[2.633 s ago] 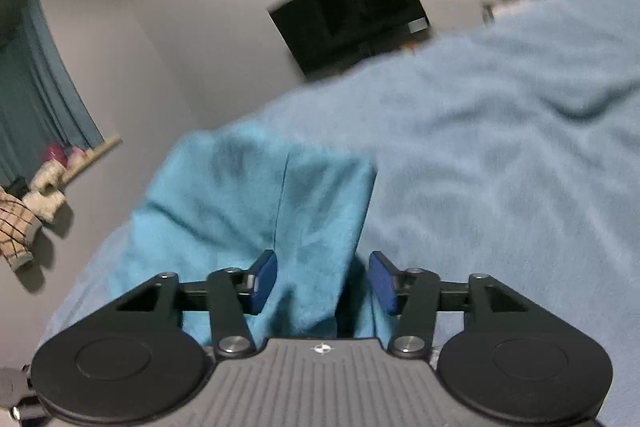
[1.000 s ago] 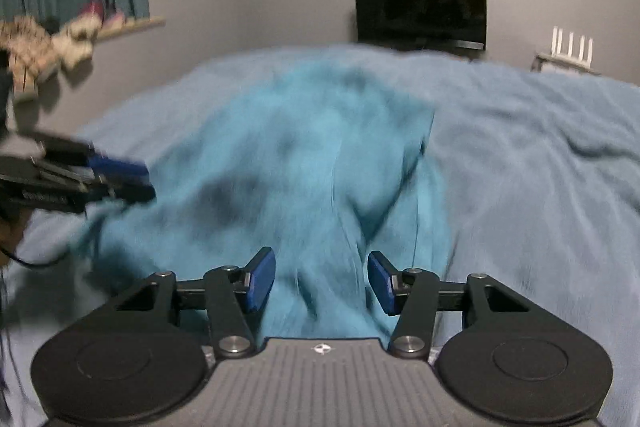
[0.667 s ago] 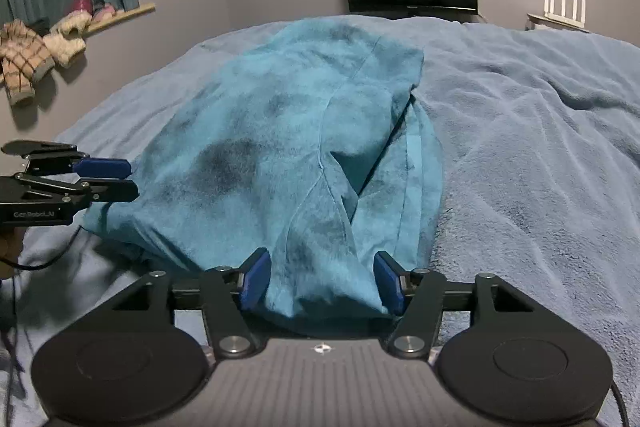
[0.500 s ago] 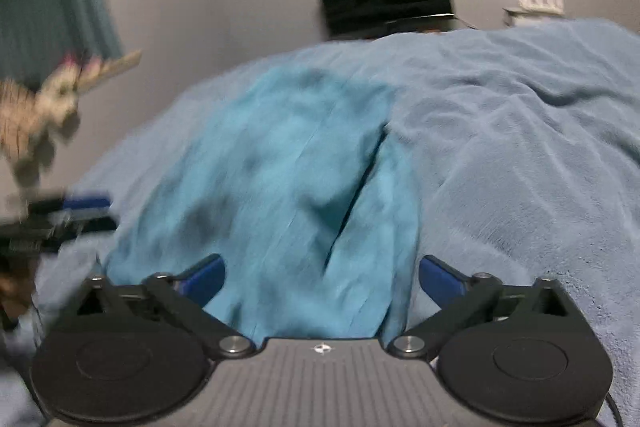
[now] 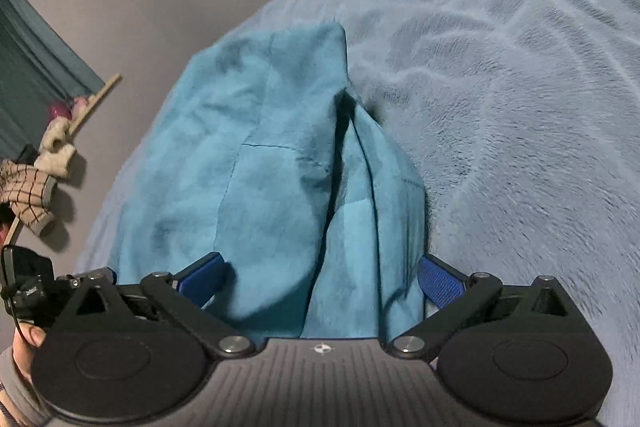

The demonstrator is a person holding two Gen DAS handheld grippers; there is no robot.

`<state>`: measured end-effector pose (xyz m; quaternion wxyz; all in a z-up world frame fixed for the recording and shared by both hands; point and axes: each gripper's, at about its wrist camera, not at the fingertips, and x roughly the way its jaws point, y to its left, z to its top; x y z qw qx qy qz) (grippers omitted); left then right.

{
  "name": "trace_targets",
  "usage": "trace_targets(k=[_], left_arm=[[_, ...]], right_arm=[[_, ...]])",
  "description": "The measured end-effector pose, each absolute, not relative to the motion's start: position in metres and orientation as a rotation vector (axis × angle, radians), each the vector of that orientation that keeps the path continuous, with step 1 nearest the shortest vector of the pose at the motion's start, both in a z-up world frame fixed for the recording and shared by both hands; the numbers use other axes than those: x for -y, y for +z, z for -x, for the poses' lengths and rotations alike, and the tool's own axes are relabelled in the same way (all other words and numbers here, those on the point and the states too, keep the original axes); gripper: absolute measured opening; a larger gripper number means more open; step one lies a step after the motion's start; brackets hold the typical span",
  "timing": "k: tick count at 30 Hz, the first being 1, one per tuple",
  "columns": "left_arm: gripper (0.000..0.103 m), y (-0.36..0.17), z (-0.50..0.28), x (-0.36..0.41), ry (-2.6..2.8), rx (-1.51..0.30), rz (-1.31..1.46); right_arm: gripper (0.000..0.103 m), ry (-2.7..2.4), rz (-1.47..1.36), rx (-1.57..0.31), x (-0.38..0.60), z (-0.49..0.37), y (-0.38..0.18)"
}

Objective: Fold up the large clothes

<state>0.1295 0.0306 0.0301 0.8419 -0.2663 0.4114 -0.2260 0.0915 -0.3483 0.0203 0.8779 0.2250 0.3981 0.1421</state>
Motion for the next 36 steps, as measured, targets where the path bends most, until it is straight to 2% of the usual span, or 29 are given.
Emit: trace_targets(k=[2, 3, 4, 5, 6, 7, 8, 10, 12, 19, 23, 25, 26, 27, 28, 32, 36], left_arm=[[0.098, 0.030, -0.132, -0.027, -0.478, -0.868, 0.537], [0.096, 0.030, -0.133, -0.025, -0.477, -0.865, 0.524], [0.089, 0.031, -0.131, -0.024, -0.476, -0.857, 0.510], [0.085, 0.033, -0.130, -0.024, -0.476, -0.847, 0.494], [0.075, 0.037, -0.127, -0.022, -0.478, -0.827, 0.474], [0.067, 0.041, -0.122, -0.021, -0.482, -0.808, 0.454], [0.064, 0.045, -0.118, -0.021, -0.486, -0.792, 0.435], [0.055, 0.055, -0.109, -0.022, -0.493, -0.757, 0.402], [0.052, 0.067, -0.100, -0.024, -0.484, -0.720, 0.366], [0.052, 0.111, -0.073, -0.073, -0.362, -0.634, 0.304], [0.055, 0.109, -0.070, -0.107, -0.291, -0.642, 0.287], [0.068, 0.090, -0.072, -0.120, -0.247, -0.680, 0.286], [0.071, 0.077, -0.073, -0.125, -0.227, -0.702, 0.307], [0.079, 0.067, -0.068, -0.132, -0.214, -0.699, 0.326], [0.084, 0.060, -0.063, -0.136, -0.211, -0.677, 0.344], [0.084, 0.056, -0.044, -0.142, -0.255, -0.655, 0.395], [0.084, 0.072, -0.026, -0.130, -0.217, -0.687, 0.298]], right_arm=[[0.103, 0.310, -0.482, -0.835, 0.348, -0.094, 0.017], [0.096, 0.323, -0.481, -0.832, 0.347, -0.093, 0.016], [0.089, 0.344, -0.483, -0.822, 0.345, -0.091, 0.016], [0.070, 0.374, -0.496, -0.815, 0.342, -0.089, 0.016], [0.055, 0.391, -0.505, -0.801, 0.340, -0.088, 0.017], [0.047, 0.404, -0.495, -0.784, 0.335, -0.086, 0.021], [0.038, 0.416, -0.479, -0.774, 0.330, -0.084, 0.024], [0.032, 0.424, -0.444, -0.759, 0.319, -0.082, 0.031], [0.025, 0.441, -0.438, -0.733, 0.311, -0.080, 0.038], [0.024, 0.517, -0.402, -0.690, 0.245, -0.091, 0.064], [0.024, 0.528, -0.385, -0.684, 0.208, -0.102, 0.066], [0.031, 0.520, -0.353, -0.714, 0.193, -0.109, 0.054], [0.040, 0.502, -0.329, -0.721, 0.188, -0.109, 0.048], [0.047, 0.494, -0.327, -0.720, 0.188, -0.109, 0.044], [0.049, 0.488, -0.334, -0.714, 0.189, -0.106, 0.041], [0.053, 0.446, -0.324, -0.684, 0.200, -0.084, 0.048], [0.058, 0.410, -0.277, -0.634, 0.210, -0.041, 0.068]])
